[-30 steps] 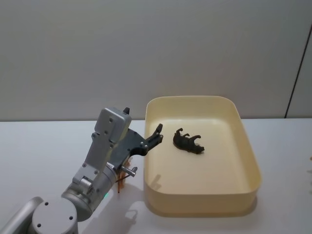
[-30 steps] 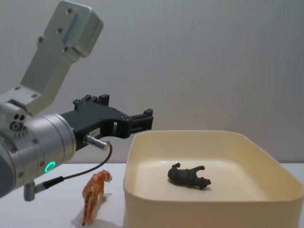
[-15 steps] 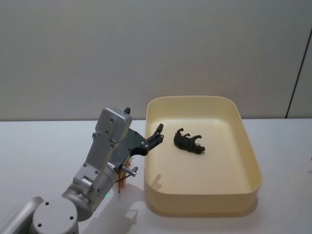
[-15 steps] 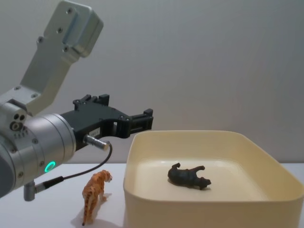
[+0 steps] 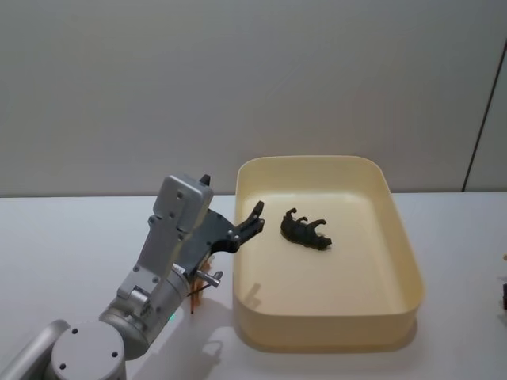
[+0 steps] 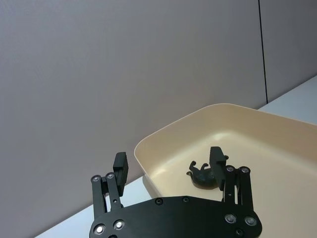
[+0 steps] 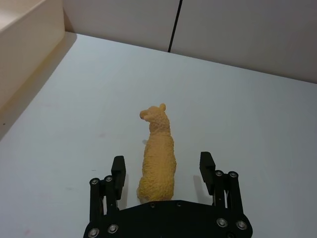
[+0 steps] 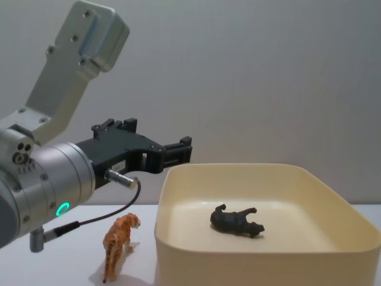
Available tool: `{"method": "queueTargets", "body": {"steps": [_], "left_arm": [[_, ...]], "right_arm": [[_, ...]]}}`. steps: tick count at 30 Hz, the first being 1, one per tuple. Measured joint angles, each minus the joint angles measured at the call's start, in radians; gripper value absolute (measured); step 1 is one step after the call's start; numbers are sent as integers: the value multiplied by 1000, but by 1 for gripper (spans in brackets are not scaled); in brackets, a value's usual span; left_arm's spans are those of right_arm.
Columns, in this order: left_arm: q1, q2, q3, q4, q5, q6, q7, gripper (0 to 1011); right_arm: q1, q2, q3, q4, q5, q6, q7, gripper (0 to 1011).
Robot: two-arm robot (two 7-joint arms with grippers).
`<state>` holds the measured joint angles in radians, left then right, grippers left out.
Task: Pick up the toy alternately with two hands and place it into the central storage box.
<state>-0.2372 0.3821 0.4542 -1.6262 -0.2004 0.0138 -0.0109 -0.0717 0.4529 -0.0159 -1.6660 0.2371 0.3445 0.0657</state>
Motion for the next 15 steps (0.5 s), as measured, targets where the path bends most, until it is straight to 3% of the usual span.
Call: {"method": "queueTargets", "body": {"steps": [5,7,15], "left_arm": [[0,0,0,0,0,0,0,1001],[0,0,0,0,0,0,0,1001],[0,0,0,0,0,0,0,1001]], "right_arm": [[7,-5,-5,11,-5,1,5,830],[10,-8,-7,16,-7,1,7,733],[15,-12,-11,24,-10,2,11,515]]}}
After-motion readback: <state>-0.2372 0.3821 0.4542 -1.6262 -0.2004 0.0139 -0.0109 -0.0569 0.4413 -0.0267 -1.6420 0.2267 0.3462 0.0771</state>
